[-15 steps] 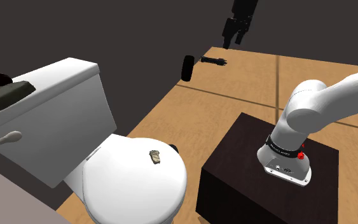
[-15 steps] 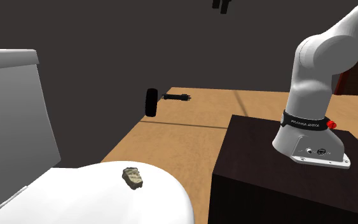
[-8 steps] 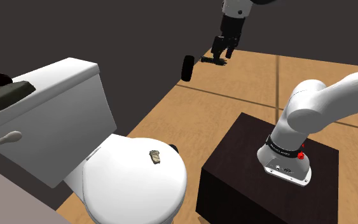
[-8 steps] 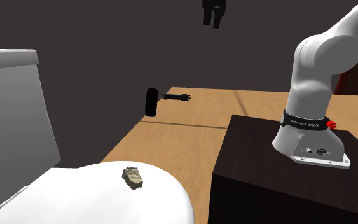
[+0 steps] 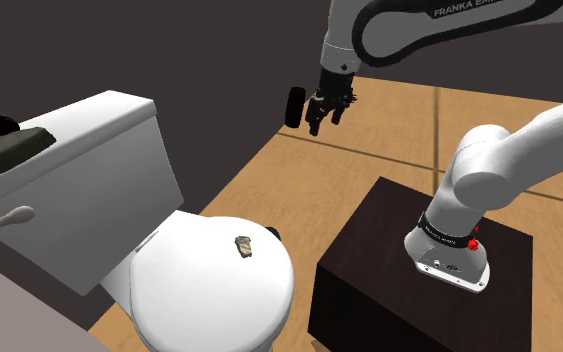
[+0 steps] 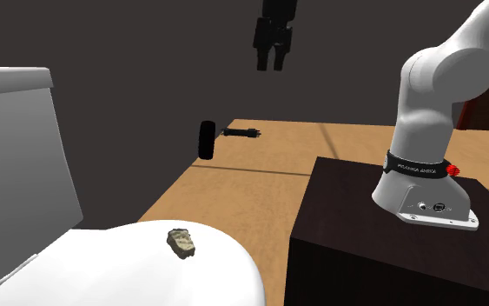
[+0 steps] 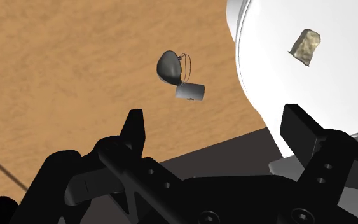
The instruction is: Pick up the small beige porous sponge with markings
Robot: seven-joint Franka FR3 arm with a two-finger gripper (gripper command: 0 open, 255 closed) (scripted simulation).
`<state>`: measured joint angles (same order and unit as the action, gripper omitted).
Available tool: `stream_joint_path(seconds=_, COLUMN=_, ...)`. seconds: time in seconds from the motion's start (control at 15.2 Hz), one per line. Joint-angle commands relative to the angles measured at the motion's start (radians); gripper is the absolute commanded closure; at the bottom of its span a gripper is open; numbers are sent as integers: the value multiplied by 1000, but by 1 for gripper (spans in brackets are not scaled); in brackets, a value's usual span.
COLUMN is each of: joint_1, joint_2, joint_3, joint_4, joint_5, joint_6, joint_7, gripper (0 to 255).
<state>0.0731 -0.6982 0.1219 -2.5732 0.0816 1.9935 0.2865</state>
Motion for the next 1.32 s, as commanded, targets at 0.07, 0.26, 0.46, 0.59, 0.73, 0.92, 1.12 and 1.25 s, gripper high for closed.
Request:
stream_joint_path(seconds=0.07, joint_1=12, joint_2=75, joint_3=47, joint_4=-28, joint_5=17, joint_6=107, joint_7=49, gripper=0)
stream_joint_path(seconds=0.26, joint_1=21, joint_2=161, joint_3=97, joint_4=-43, joint_5=27, joint_6=209, joint_7=101, gripper=0)
stream_joint_path(seconds=0.46, joint_1=23, joint_2=261, joint_3=147, joint_4=-43, joint_5=25, joint_6=310, joint_7=158, gripper=0)
stream_joint_path(seconds=0.59, joint_1=21, joint_2=334, joint_3=181, joint_4=-35, joint_5=14, joint_6=375, joint_7=202, gripper=0)
stream_joint_path(seconds=0.73, joint_1=15, joint_2=412, joint_3=216, joint_4=-21, joint_5=-8, joint_6=438, joint_7=251, gripper=0)
stream_joint_path(seconds=0.92, joint_1=1, joint_2=537, joint_3=264, joint_4=11, joint_5=-69, joint_6=524, joint_7=341, gripper=0)
stream_joint_path(seconds=1.12, joint_1=-12, joint_2=669, joint_3=301, joint_4=58, joint_5=-172, joint_6=596, joint_7=458, gripper=0)
stream_joint_path(seconds=1.25, joint_1=-8, joint_2=760, joint_3=309, joint_4=98, joint_5=-261, joint_6=633, joint_7=549, gripper=0)
